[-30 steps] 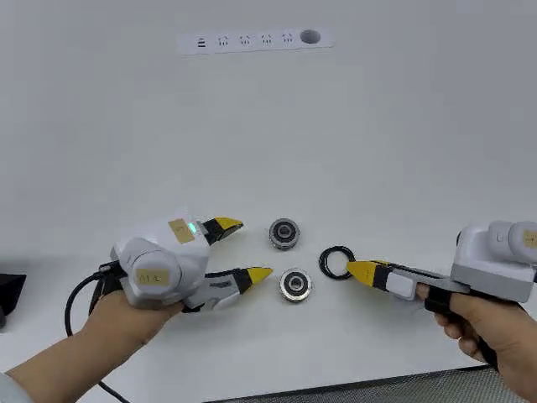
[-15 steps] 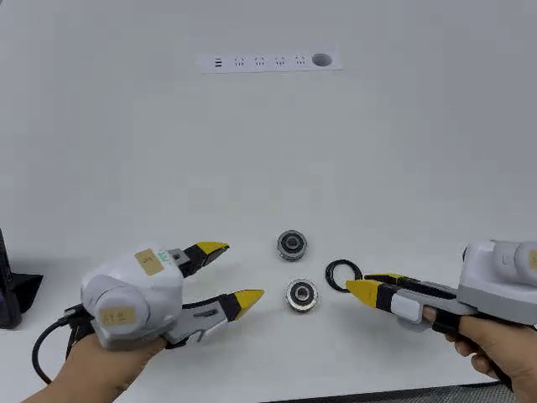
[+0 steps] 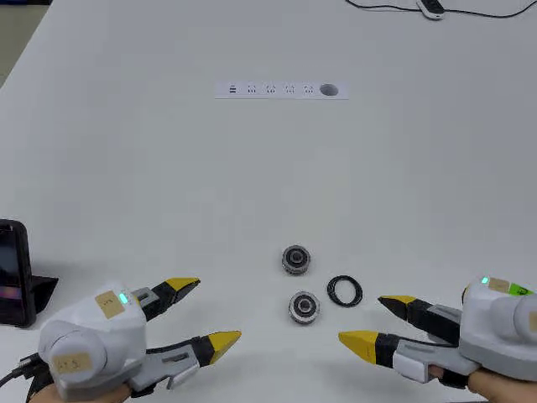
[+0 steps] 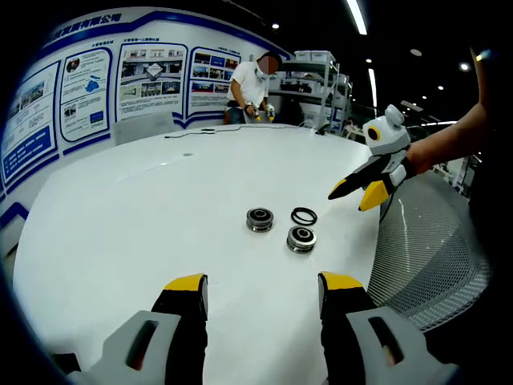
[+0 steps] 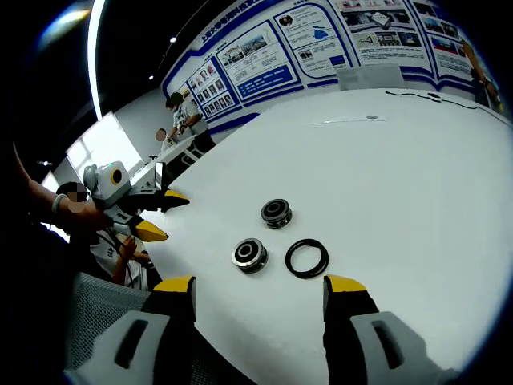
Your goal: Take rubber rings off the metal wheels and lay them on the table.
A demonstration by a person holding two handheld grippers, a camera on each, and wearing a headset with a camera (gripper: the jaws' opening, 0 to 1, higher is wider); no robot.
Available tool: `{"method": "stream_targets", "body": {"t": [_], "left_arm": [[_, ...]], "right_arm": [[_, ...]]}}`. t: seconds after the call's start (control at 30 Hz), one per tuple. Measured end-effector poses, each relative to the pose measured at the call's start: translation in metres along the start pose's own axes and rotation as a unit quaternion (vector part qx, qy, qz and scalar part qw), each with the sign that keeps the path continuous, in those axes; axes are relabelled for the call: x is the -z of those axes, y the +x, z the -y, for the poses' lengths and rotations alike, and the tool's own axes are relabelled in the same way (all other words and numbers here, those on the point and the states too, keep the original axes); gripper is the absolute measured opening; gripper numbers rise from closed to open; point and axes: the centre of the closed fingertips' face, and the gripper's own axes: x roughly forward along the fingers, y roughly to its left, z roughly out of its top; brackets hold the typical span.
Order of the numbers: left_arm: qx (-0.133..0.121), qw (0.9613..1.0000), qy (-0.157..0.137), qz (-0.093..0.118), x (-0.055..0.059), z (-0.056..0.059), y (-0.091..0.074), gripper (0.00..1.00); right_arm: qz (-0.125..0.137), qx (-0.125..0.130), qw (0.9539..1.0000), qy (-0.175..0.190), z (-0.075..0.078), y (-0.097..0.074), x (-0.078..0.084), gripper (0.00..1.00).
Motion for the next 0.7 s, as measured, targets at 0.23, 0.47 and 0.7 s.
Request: {"method": "stream_targets", "body": {"t": [0.23, 0.47, 0.7], "left_arm": [[0.013, 0.9999, -0.004, -0.009, 0.014, 0.011, -0.011, 0.68], [0.009, 0.9995, -0.019, 0.022, 0.008, 0.015, -0.019, 0.75], [0.01, 0.9996, -0.007, 0.027, 0.011, 0.022, -0.023, 0.84]], "right_arm": [[-0.011, 0.032, 0.9961, -0.081, -0.004, -0.009, 0.013, 0.84], [0.04, 0.057, 0.9898, -0.125, -0.009, -0.02, 0.001, 0.99], [0.007, 0.06, 0.9893, -0.133, -0.011, -0.02, 0.022, 0.99]]}}
